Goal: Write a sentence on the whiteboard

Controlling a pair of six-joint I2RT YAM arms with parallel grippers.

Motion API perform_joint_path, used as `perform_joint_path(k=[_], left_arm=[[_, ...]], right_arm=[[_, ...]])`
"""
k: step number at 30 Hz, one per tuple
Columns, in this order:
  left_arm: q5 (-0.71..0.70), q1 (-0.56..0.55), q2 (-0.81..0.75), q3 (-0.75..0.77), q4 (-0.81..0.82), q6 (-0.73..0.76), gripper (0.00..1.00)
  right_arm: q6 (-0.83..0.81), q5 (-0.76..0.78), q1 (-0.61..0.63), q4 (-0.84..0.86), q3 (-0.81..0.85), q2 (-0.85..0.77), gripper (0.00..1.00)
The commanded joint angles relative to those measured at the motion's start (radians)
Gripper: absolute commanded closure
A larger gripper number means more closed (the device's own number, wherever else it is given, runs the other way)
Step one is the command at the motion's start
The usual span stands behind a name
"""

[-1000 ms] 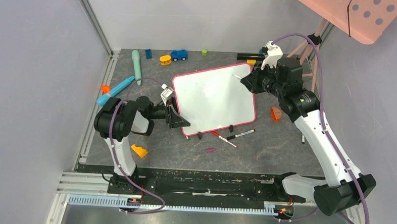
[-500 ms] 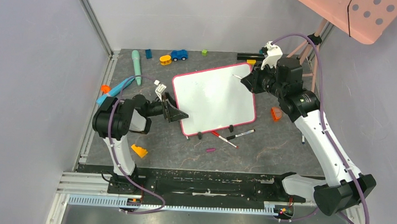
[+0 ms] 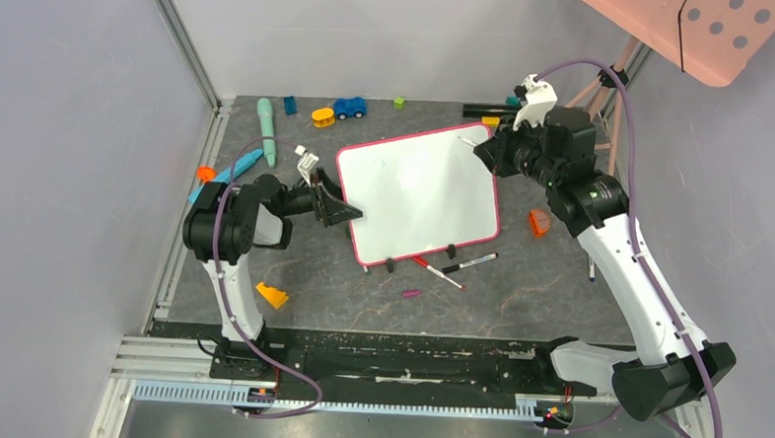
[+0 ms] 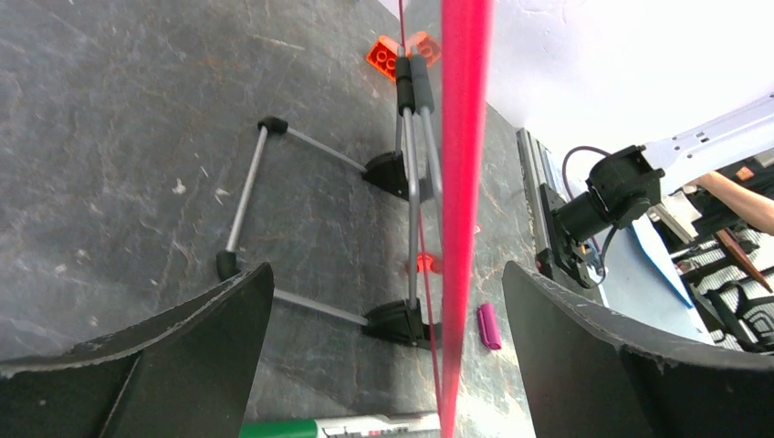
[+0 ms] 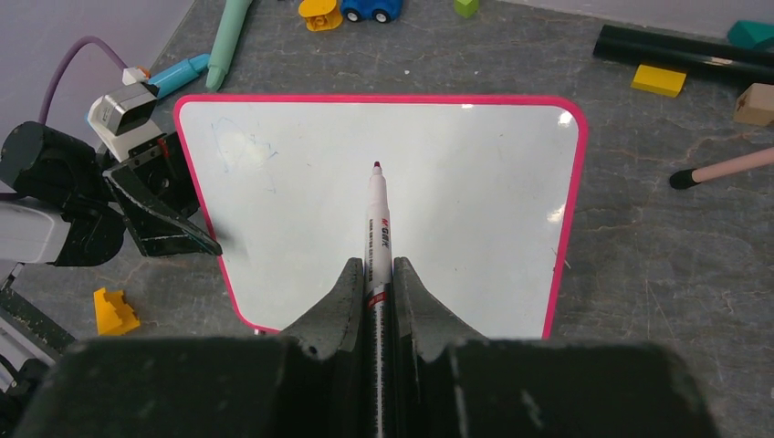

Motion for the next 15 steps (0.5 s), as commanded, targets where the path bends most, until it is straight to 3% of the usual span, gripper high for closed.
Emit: perform_joint_path(k=[1, 15], left_arm=[[0.043, -0.002, 0.032, 0.078, 0.085, -0.01, 0.0], [0.068, -0.003, 0.114, 0.223, 0.085, -0.076, 0.0]], right_arm=[[-0.02, 0.018, 0.004, 0.025, 0.066, 0.023, 1.0], [0.014, 0.074, 0.004, 0.083, 0.033, 0.018, 1.0]])
